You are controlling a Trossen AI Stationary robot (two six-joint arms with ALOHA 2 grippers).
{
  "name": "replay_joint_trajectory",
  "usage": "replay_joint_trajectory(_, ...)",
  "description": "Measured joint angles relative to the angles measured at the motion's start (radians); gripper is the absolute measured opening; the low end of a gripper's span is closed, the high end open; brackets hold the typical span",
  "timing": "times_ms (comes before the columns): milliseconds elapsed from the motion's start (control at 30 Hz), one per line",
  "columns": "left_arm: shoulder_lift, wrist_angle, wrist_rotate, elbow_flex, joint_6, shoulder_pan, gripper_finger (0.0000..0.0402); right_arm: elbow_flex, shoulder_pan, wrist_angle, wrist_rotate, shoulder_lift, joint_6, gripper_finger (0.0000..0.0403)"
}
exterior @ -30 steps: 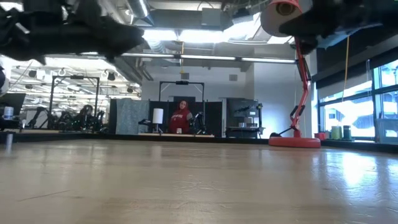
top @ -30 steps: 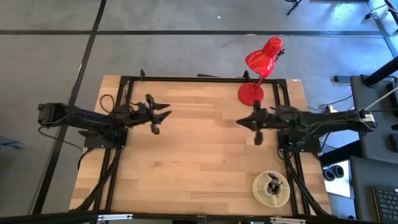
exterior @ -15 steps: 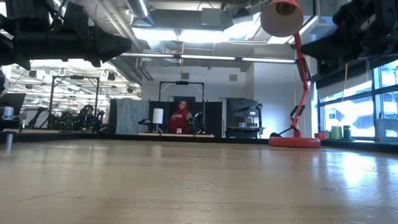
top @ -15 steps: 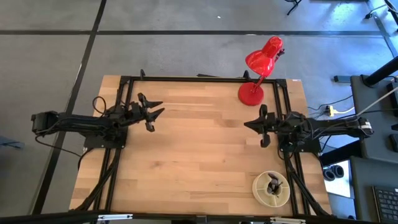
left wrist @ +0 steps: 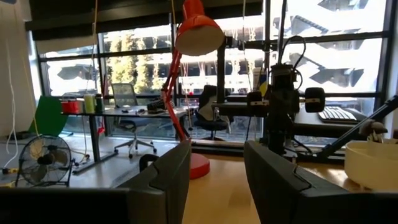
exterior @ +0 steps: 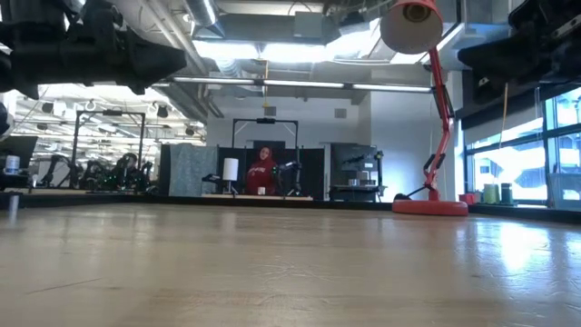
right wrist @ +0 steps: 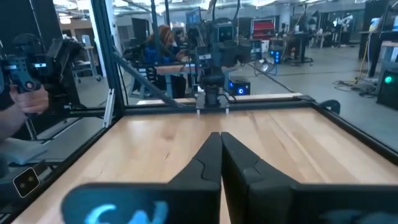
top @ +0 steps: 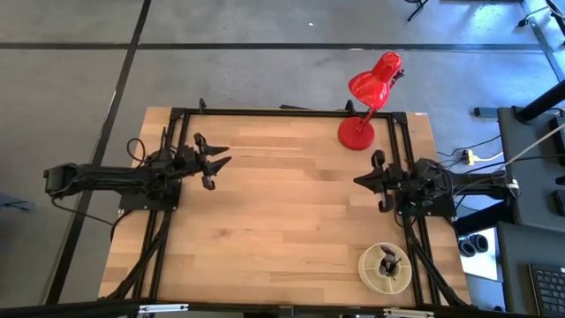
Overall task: Put items in baskets/containers
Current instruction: Return to Home Position
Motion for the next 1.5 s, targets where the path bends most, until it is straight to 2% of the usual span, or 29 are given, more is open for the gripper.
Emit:
replay_joint_trajectory(200, -0.135, -0.134, 0.0, 0.0, 0.003, 0.0, 0.0145, -0.002, 0.0, -0.09, 0.0, -0.08, 0.001, 0.0002)
replay_joint_trajectory(467, -0.301, -0.341, 0.0, 0.0, 0.01, 0.0, 0.0145, -0.087, -0.006, -0.062, 0.001, -0.151, 0.01, 0.0002)
replay_joint_trajectory(700, -0.398, -0.487, -0.01, 0.0, 0.051, 0.0, 0.0145, -0.086, -0.05, -0.068, 0.001, -0.151, 0.024, 0.0003)
replay_joint_trajectory(1100, -0.573, -0.626, -0.009, 0.0, 0.028, -0.006, 0.0145, -0.085, -0.058, -0.05, -0.01, -0.151, 0.035, 0.0003)
replay_joint_trajectory(1267, -0.573, -0.68, -0.011, 0.0, -0.003, -0.017, 0.0145, -0.085, -0.058, -0.05, -0.009, -0.151, 0.035, 0.0003)
replay_joint_trajectory(1400, -0.572, -0.773, -0.052, 0.001, -0.006, -0.025, 0.0145, -0.085, -0.058, -0.051, -0.008, -0.151, 0.019, 0.0003)
replay_joint_trajectory(1500, -0.554, -0.78, -0.007, 0.001, -0.007, -0.025, 0.0145, -0.085, -0.058, -0.064, -0.008, -0.151, -0.001, 0.0003)
